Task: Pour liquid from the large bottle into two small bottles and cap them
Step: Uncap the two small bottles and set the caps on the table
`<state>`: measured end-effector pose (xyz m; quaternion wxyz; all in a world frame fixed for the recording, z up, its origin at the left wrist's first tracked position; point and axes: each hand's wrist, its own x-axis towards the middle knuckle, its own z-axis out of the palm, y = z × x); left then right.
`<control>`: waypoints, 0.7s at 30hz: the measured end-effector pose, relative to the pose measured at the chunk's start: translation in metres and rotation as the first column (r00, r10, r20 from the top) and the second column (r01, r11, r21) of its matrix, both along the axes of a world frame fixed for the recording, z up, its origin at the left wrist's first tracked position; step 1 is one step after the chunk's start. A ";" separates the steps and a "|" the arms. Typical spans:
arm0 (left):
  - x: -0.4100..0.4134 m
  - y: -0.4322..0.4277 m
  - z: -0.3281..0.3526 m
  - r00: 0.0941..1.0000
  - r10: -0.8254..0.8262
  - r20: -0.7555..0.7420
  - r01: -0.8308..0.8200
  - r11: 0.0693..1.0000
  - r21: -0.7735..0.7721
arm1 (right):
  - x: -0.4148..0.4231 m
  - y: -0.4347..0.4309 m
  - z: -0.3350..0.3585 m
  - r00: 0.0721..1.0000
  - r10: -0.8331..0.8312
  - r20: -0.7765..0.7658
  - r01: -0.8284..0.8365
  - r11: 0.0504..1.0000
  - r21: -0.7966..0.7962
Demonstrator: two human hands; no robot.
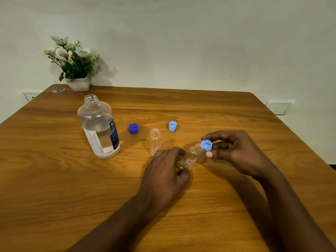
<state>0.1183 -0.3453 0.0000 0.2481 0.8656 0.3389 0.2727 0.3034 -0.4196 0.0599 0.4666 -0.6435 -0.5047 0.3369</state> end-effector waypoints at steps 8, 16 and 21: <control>0.004 0.005 -0.001 0.999 -0.007 -0.040 0.007 1.000 -0.003 | 0.016 0.030 -0.032 0.903 -0.371 0.219 0.357 0.929 0.101; 0.005 0.006 0.000 0.999 0.020 -0.039 -0.021 0.999 -0.030 | 0.020 0.043 -0.050 0.841 -0.412 0.349 0.430 0.903 0.031; -0.005 0.002 0.002 0.998 0.068 0.005 -0.067 0.996 -0.067 | 0.017 0.027 -0.050 0.826 -0.462 0.322 0.468 0.881 0.064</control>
